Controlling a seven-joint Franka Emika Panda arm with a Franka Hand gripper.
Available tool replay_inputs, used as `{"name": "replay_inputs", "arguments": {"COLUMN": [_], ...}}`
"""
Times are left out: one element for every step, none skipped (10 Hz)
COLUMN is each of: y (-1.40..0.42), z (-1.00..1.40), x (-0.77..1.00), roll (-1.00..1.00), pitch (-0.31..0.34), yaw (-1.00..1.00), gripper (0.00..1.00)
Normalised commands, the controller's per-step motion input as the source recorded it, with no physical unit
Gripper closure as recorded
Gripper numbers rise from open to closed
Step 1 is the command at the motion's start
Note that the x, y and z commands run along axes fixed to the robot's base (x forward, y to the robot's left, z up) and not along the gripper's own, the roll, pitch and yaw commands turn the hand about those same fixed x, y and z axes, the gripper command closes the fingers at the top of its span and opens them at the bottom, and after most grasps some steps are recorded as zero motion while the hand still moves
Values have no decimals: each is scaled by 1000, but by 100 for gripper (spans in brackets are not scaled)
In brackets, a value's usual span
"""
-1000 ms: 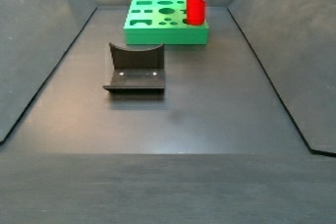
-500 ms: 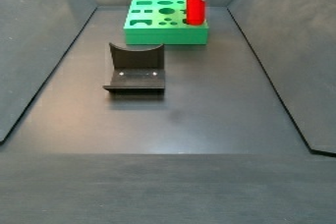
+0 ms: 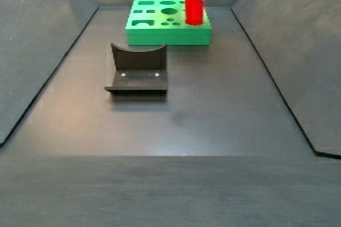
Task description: Insert the hexagon object.
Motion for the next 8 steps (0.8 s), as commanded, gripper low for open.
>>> {"name": "replay_inputs", "arguments": {"y": [49,0,0,-43,-123,-183,0,-74], "z": [-694,-731,-809,-829,-800,-760,-351,-229], "x": [0,0,0,0,-46,-89,-6,0], "roll": [0,0,0,0,0,0,-236,0], "pitch": [-216,-206,-180,-170,-184,-216,-166,-104], "yaw": [749,743,651,571,414,254,-11,0], "gripper": [100,100,100,100,100,100,100,100]}}
